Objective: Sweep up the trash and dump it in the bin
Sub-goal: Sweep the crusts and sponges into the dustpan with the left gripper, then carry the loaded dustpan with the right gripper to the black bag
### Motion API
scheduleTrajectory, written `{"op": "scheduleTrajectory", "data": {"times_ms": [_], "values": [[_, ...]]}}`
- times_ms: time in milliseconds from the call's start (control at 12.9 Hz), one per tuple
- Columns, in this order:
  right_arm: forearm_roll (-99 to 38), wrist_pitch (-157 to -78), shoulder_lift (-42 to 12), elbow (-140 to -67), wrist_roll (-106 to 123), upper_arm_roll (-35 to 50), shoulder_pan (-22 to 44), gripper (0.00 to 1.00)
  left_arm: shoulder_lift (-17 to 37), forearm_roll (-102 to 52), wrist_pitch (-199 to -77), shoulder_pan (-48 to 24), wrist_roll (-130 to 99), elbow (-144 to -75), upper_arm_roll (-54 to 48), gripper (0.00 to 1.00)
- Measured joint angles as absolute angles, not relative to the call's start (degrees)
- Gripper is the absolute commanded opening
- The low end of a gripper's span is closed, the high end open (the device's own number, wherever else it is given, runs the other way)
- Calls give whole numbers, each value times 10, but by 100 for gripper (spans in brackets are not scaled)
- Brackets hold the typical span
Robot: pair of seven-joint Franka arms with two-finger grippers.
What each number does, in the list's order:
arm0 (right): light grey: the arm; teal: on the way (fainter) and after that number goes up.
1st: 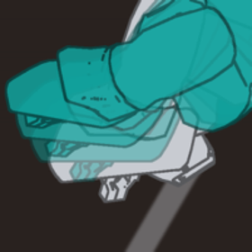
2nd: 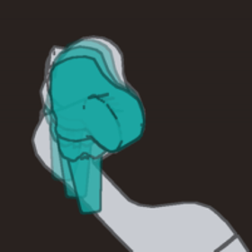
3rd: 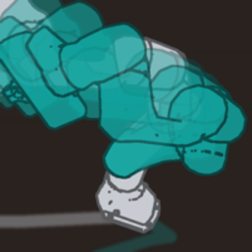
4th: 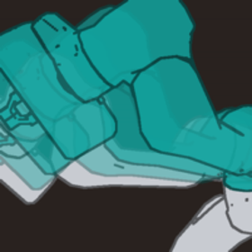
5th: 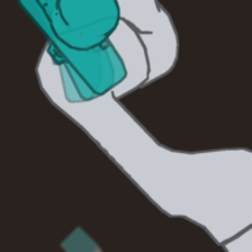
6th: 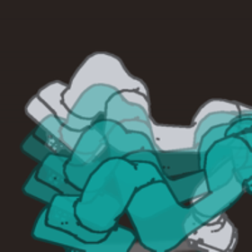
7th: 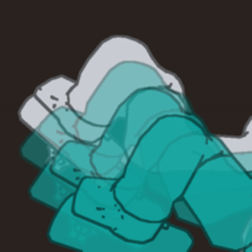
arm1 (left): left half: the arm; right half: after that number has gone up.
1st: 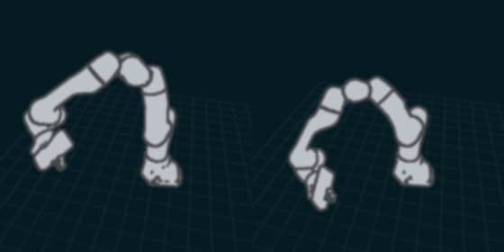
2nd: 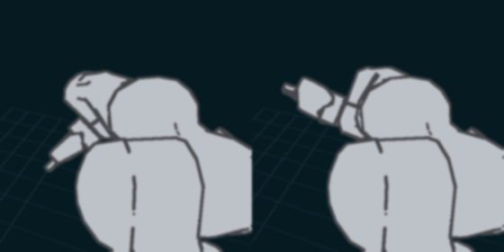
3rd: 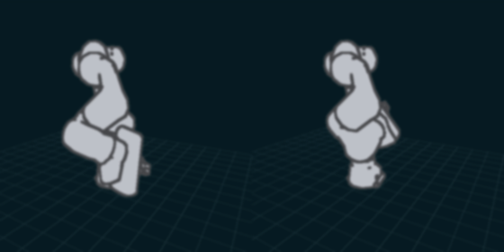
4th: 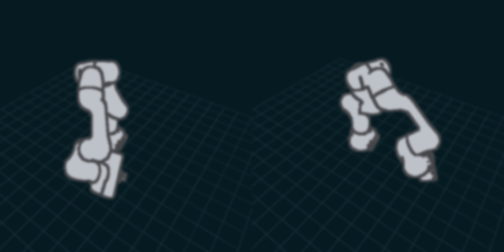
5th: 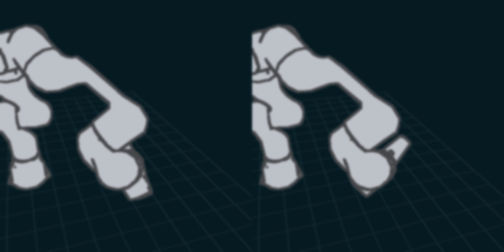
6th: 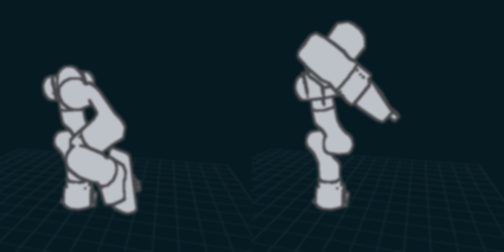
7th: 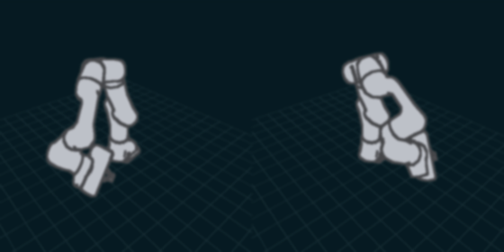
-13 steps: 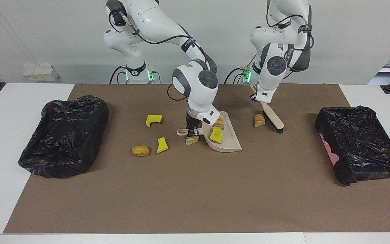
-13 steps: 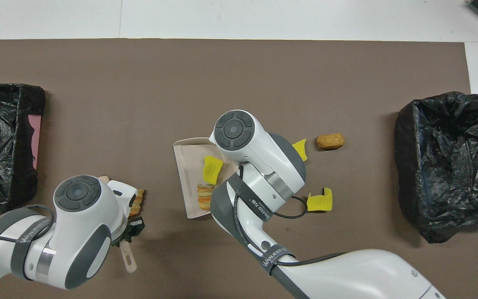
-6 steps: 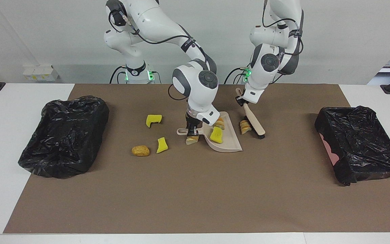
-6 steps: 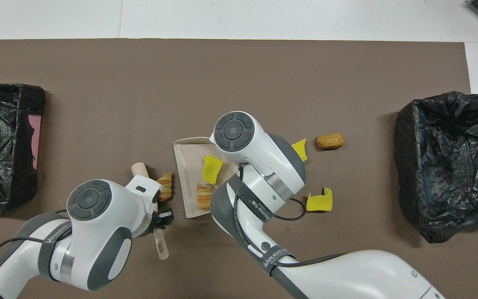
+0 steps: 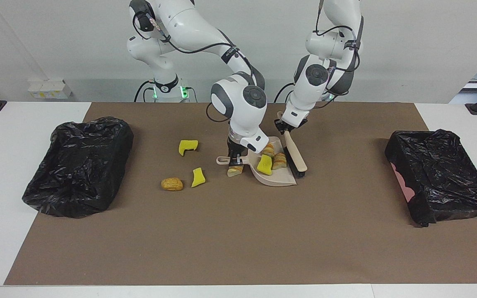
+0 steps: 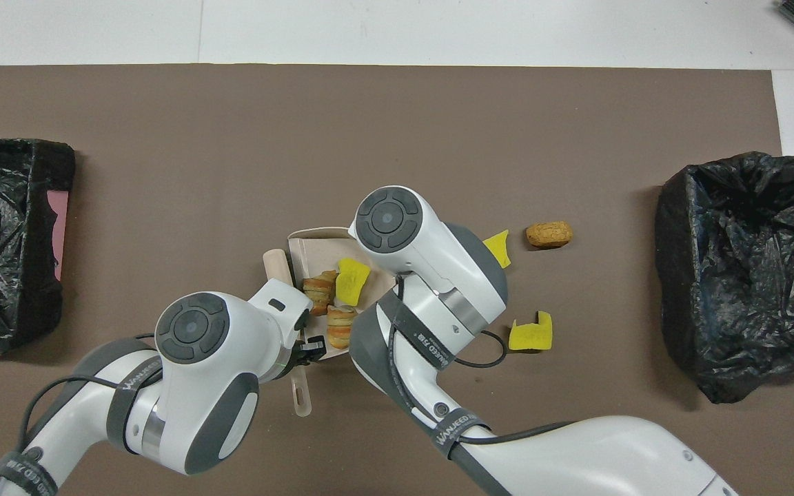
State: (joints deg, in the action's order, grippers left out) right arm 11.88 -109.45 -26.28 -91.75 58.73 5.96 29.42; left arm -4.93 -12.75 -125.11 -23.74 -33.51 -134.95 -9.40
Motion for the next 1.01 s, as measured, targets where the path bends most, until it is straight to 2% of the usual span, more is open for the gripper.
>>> {"op": "scheduleTrajectory", "data": {"times_ms": [543,1009], "values": [[118,-1094,-262,-918,585,59,288,0,-44,-108,-1207,-237,-318,-1320,-84,0],[90,-1092,-237,-910,599,56,224,0,-64,-91,-1170,-238,-318,-1329,-88,0]]}}
